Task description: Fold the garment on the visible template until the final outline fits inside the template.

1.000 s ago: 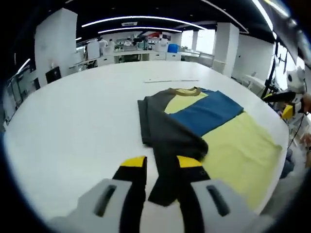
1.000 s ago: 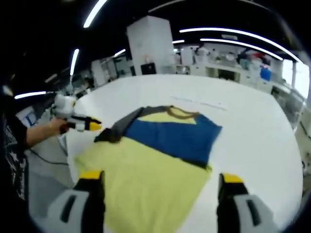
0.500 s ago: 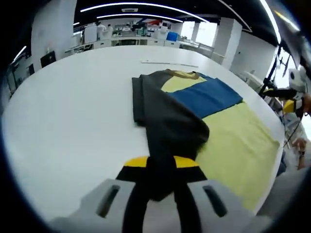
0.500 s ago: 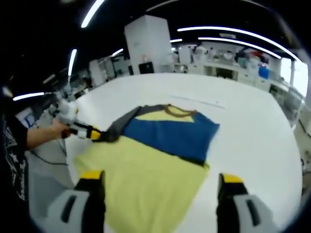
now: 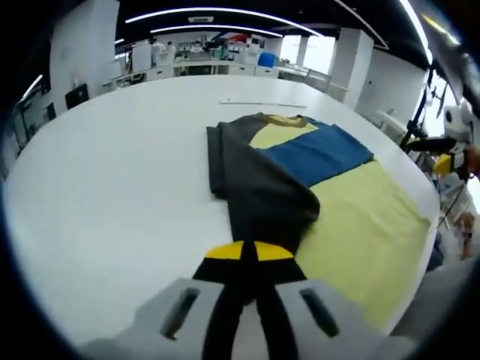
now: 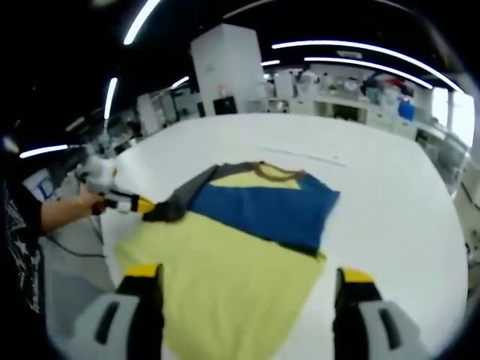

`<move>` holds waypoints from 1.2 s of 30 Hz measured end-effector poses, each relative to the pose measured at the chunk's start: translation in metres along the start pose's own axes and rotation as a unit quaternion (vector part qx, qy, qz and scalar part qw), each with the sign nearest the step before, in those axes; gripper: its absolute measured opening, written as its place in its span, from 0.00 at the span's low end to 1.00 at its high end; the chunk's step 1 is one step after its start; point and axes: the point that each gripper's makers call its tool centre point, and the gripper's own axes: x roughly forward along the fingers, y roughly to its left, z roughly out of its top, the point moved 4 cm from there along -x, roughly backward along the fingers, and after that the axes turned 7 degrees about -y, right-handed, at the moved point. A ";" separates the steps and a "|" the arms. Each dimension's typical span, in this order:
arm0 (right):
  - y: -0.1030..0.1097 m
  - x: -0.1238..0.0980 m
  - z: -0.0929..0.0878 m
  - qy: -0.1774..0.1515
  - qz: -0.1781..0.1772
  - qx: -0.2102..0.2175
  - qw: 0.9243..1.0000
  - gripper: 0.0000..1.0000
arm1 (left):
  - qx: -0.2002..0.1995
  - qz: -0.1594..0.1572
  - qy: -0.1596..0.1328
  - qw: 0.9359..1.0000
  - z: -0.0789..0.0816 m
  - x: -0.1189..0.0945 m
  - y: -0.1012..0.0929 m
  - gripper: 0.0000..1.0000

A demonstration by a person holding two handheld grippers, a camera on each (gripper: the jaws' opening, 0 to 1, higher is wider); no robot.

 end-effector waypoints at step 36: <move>0.008 -0.006 0.001 -0.008 0.009 -0.005 1.000 0.96 | 0.026 0.016 0.038 0.999 -0.026 -0.054 -0.029 0.31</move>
